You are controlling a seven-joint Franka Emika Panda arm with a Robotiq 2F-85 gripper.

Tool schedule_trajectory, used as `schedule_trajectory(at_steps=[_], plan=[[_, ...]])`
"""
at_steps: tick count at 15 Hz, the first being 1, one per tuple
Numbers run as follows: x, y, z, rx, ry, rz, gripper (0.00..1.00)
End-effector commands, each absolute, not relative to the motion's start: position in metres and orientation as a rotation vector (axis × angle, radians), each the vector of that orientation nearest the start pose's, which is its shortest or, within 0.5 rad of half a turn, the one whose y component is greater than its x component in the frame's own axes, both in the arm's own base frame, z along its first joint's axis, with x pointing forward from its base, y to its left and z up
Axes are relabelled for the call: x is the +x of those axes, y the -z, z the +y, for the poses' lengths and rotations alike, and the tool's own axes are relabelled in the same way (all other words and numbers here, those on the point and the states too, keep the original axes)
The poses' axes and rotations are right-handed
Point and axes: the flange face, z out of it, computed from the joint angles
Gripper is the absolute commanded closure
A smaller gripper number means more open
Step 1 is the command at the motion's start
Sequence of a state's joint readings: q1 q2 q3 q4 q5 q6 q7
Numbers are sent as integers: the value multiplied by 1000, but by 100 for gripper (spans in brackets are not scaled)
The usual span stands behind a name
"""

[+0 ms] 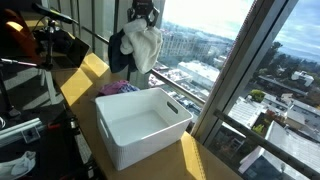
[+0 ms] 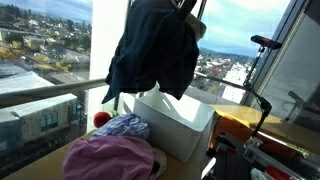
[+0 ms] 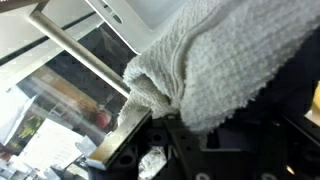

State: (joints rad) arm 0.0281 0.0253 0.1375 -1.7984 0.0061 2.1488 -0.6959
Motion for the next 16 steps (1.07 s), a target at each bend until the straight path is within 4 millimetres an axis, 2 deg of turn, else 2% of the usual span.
schedule_trajectory(at_steps=[1, 2, 4, 6, 7, 9, 12, 16], plan=[[600, -535, 16, -2964, 464, -1230, 100], [602, -519, -9, -2996, 430, -1191, 100], [603, -479, -45, -3039, 357, -1120, 100], [602, -428, -69, -3073, 281, -1056, 100], [596, -409, -73, -3080, 250, -1036, 100], [591, -358, -77, -3094, 180, -1014, 100], [579, -294, -76, -3116, 89, -1002, 100], [568, -238, -81, -3140, -12, -967, 100]])
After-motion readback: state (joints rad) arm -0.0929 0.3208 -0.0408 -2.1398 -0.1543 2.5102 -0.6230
